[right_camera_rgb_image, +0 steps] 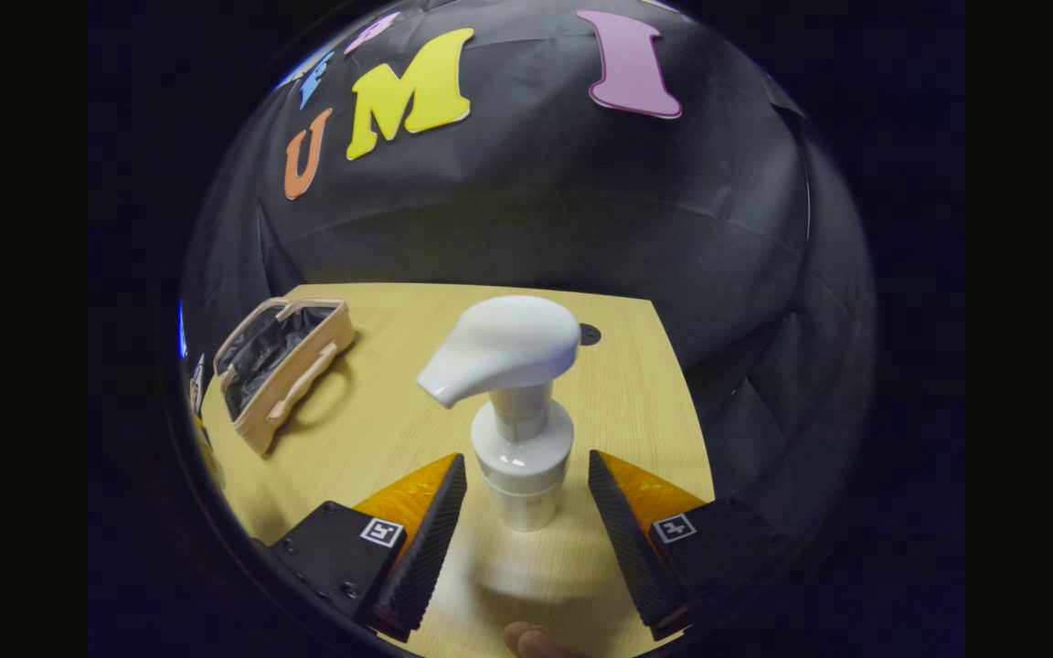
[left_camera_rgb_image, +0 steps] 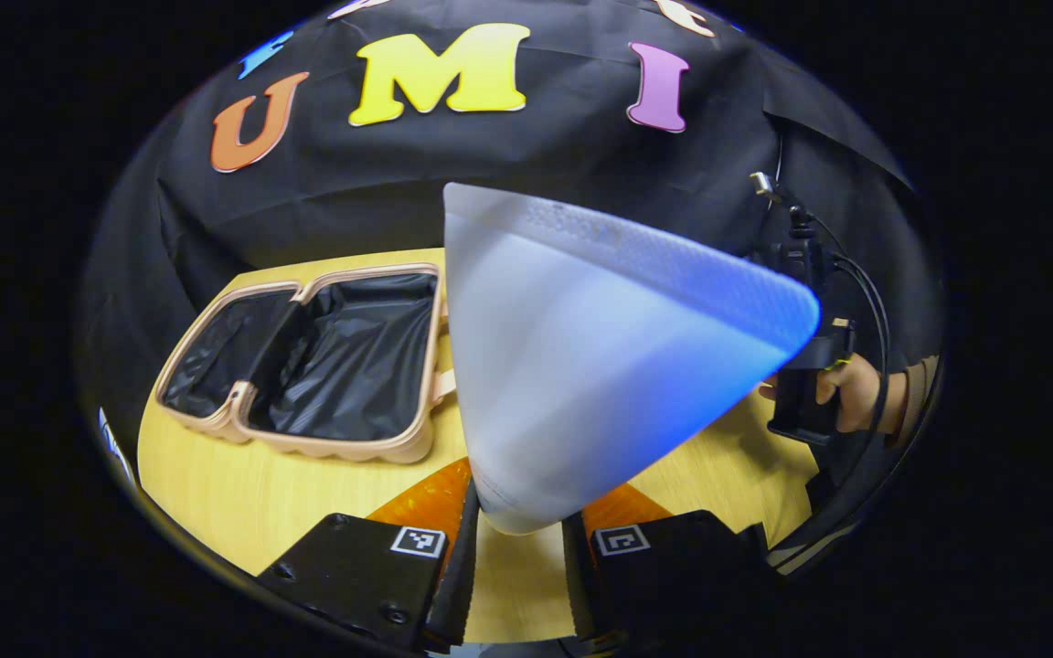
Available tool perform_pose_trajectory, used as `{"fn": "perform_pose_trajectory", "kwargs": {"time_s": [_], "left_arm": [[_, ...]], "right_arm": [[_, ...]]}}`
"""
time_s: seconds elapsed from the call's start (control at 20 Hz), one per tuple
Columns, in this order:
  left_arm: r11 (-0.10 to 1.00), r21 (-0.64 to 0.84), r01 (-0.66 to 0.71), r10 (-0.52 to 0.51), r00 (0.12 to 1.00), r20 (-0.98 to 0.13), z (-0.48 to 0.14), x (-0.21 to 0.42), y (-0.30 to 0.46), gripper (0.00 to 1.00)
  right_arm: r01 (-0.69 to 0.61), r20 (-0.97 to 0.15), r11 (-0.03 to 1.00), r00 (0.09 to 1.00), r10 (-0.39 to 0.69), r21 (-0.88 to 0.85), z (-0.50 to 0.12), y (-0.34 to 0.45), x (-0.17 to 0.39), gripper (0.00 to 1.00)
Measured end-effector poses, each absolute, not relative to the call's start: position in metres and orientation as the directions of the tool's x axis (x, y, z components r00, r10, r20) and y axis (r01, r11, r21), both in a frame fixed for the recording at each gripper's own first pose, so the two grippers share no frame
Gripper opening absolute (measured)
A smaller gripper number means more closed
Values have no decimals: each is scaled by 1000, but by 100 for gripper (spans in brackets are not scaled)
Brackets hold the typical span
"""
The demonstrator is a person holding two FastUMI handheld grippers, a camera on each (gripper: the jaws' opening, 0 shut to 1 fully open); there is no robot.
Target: First open the suitcase, pack the skin care products into it, and then close the suitcase.
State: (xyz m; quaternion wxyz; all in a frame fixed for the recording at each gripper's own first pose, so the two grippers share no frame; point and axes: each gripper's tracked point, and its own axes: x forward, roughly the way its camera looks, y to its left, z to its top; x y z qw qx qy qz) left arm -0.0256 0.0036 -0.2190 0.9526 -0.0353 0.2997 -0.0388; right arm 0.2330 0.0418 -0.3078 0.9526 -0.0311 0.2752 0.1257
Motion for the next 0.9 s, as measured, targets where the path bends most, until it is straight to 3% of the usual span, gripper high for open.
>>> {"fn": "perform_pose_trajectory", "kwargs": {"time_s": [0.15,0.3,0.35,0.45,0.6,0.9], "left_arm": [[997,-79,-24,-28,801,-598,-224,-61,37,45],[992,-89,-91,17,786,-618,-230,-93,62,45],[991,-91,-102,24,782,-622,-232,-100,71,45],[991,-78,-110,36,776,-630,-237,-106,89,45],[989,-91,-118,35,779,-626,-237,-89,117,45],[996,-49,-72,34,839,-543,-211,-2,176,45]], "right_arm": [[-256,-553,967,803,224,20,-322,49,237,80],[-221,-561,975,808,181,-4,-322,49,239,74],[-205,-559,979,812,170,0,-322,49,239,70],[-182,-581,983,800,148,-1,-324,49,229,51],[-150,-600,988,789,135,25,-318,56,204,48],[-218,-593,976,783,190,25,-289,100,127,48]]}}
